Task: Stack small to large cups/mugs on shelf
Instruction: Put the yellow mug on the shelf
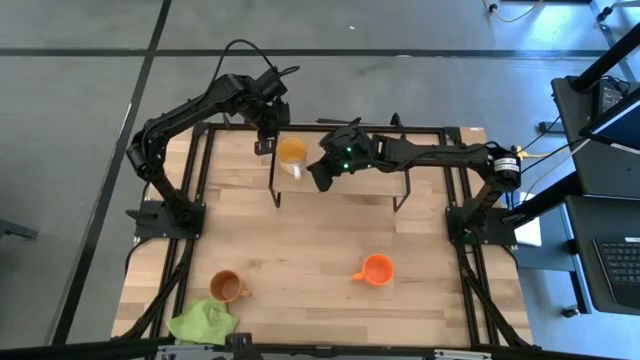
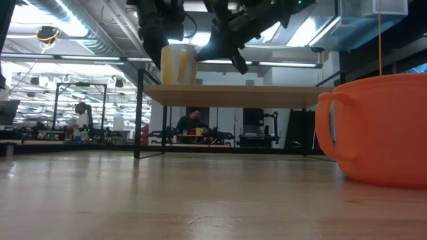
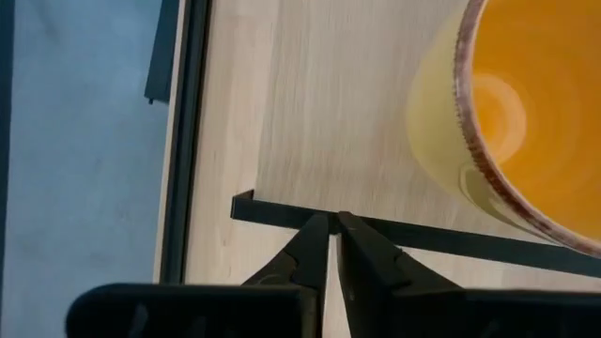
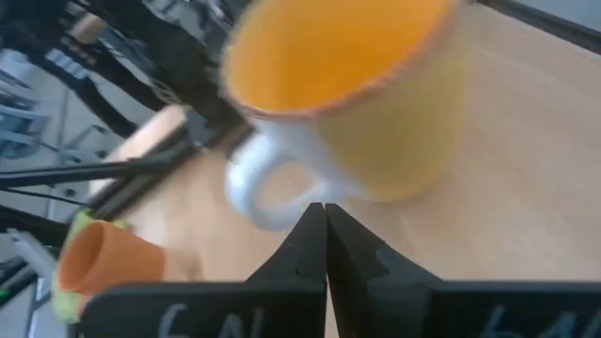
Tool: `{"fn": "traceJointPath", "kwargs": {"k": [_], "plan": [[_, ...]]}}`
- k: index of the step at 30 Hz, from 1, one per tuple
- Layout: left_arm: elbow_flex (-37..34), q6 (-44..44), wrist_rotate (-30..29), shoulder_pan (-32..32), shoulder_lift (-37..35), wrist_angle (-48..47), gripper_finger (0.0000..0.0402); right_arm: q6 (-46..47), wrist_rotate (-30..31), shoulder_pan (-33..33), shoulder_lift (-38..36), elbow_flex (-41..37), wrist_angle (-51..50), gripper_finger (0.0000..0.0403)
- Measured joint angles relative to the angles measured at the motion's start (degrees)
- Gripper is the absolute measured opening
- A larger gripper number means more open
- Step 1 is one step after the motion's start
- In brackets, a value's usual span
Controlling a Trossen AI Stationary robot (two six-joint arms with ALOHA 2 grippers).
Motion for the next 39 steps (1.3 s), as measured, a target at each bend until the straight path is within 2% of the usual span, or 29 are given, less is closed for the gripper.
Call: {"fn": "traceJointPath", "kwargs": {"k": [4,9,29,34,39], "plan": [[0.0,-0.9,0.4,-0.2,0.0,0.1,0.0003,-0.6,-1.1,-0.3,0.0,0.0,0.1,0.0],[0.0,-1.1,4.0,-0.3,0.0,1.9,0.0004,0.4,-1.5,-0.2,0.0,0.0,2.1,0.0],[0.0,0.1,4.3,-0.3,0.0,2.8,0.0001,2.2,-2.9,1.0,3.2,-0.1,5.4,0.0],[0.0,0.1,7.3,-0.3,0.2,2.9,0.0001,2.2,-3.3,1.0,3.2,-0.1,6.3,0.0],[0.0,0.5,7.6,-0.3,2.0,3.2,0.0001,2.5,-4.0,1.0,3.2,-0.1,6.3,0.0]]}}
